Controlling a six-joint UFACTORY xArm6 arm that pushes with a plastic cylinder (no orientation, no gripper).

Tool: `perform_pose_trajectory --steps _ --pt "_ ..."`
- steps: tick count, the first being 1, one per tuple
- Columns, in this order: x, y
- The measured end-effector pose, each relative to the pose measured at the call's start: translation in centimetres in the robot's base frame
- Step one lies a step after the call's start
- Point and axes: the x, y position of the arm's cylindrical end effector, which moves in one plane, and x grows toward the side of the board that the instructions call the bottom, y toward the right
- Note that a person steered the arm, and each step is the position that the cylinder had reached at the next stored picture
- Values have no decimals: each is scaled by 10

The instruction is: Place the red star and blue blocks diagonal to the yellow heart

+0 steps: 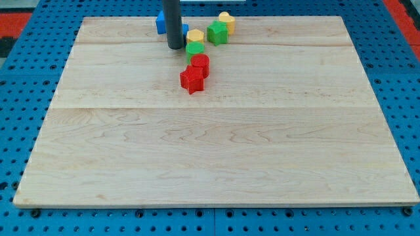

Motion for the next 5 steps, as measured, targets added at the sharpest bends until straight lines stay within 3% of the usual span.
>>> perform_pose_trajectory --steps 1,2,3,4,5 --pt "0 -14" --pt "95 -22" --pt "216 -12" --pt "271 56" --pt "282 78"
